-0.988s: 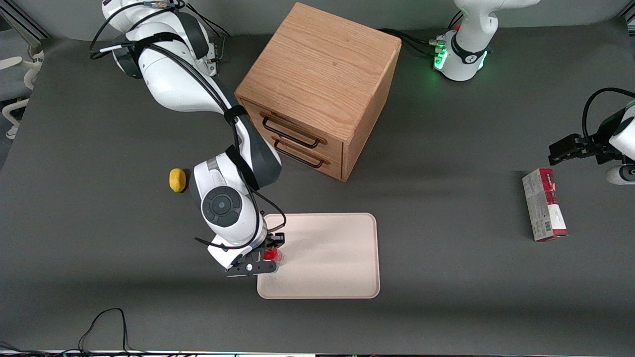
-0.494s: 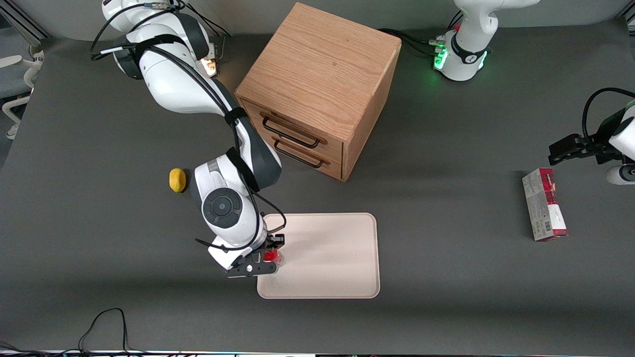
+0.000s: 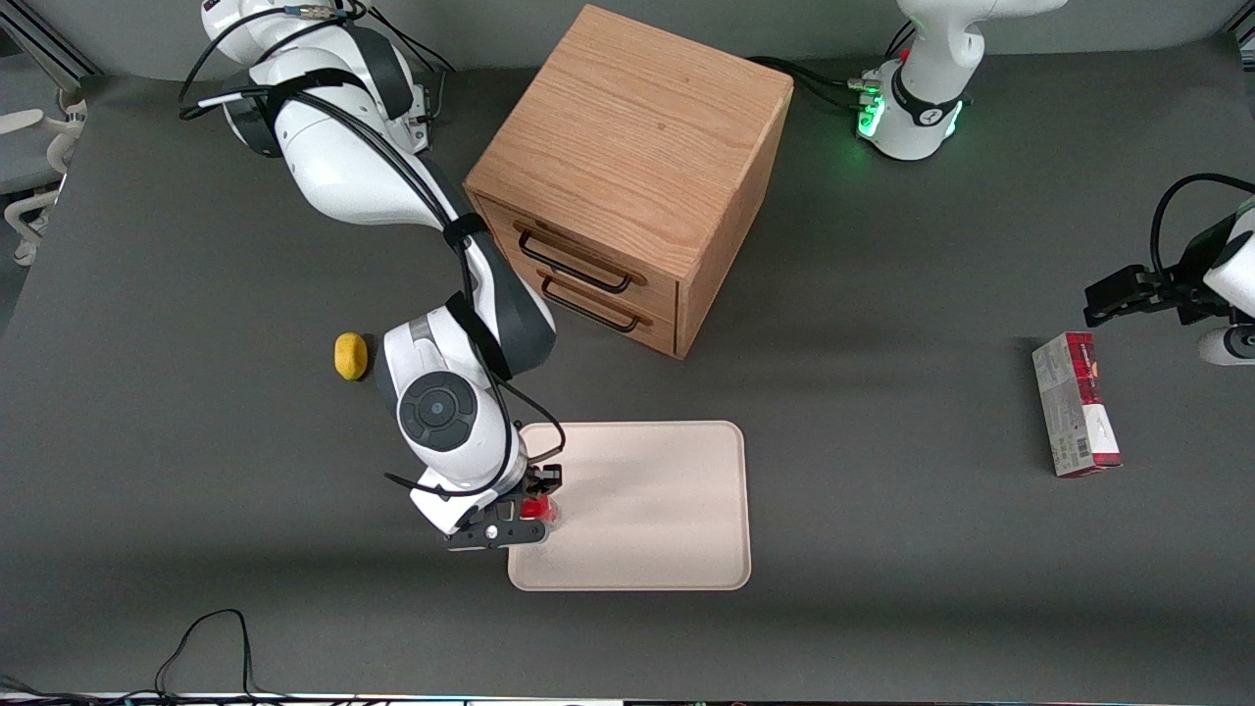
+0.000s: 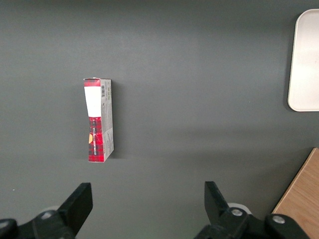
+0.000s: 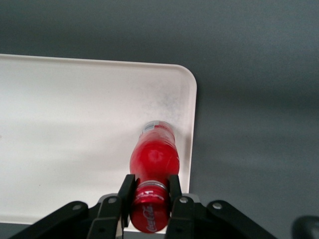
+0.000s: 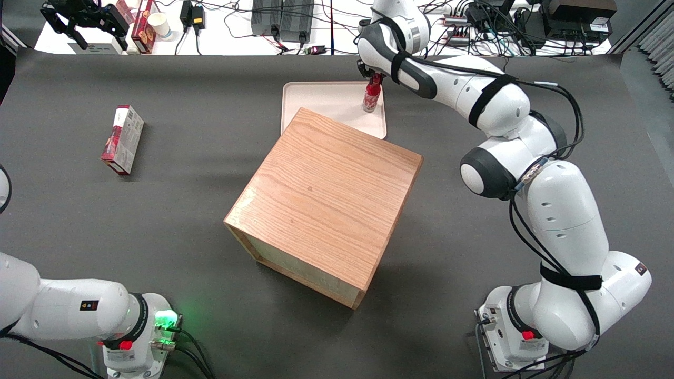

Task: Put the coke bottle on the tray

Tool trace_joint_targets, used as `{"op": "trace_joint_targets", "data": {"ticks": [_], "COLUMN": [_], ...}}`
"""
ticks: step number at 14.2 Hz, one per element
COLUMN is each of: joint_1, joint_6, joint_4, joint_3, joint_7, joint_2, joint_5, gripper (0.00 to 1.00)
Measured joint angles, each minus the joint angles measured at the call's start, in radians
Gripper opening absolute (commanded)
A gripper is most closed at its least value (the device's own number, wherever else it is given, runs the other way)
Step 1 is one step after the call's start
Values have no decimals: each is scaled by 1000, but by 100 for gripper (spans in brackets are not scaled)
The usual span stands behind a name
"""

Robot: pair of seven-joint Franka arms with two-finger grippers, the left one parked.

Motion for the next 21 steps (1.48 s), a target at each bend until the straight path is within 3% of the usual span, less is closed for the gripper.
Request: {"op": "trace_joint_targets", "data": {"ticks": [1,2,11,21], "joint_1": [-1,-2,0,-11], "joint_6": [3,8,-18,-538], "joint_4": [0,-1,11,8], "joint_3": [0,0,0,-5], "joint_7": [0,0,0,0], "joint_2": [0,1,-13,-396], "joint_5": [0,-1,-1,0], "gripper": [67,99,100,100]}}
